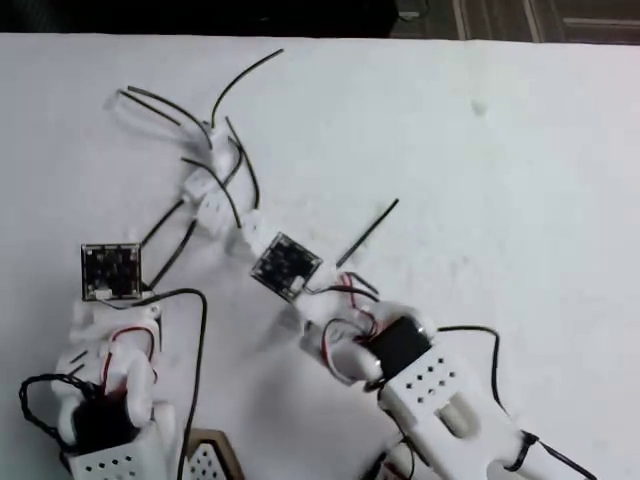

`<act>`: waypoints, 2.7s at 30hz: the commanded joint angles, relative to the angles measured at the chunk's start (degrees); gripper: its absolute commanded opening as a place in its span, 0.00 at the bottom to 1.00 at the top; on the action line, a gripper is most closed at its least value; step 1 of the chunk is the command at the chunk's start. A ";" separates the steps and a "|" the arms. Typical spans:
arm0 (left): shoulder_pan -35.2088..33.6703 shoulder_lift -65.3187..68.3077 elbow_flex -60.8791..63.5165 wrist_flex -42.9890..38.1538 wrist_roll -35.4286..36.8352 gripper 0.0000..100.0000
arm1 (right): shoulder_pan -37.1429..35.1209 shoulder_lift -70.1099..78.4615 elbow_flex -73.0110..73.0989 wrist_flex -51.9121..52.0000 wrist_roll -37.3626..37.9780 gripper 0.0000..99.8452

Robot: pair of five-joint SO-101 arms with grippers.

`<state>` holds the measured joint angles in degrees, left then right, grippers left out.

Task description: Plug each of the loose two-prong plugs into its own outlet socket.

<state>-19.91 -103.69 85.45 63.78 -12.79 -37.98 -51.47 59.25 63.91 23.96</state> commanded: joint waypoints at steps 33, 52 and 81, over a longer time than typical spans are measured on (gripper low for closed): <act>-0.22 -0.48 0.26 -1.32 -0.79 0.03 | -3.21 47.25 -11.52 -20.35 25.85 0.36; -0.22 -0.48 0.35 -1.32 -0.79 0.03 | 6.90 48.92 -14.59 -44.09 11.52 0.02; -0.04 -0.48 0.35 -1.32 -0.79 0.03 | 12.79 70.29 -52.31 -31.43 -1.32 0.26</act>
<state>-19.91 -103.69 85.98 63.78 -12.79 -23.82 24.22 9.58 28.40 23.60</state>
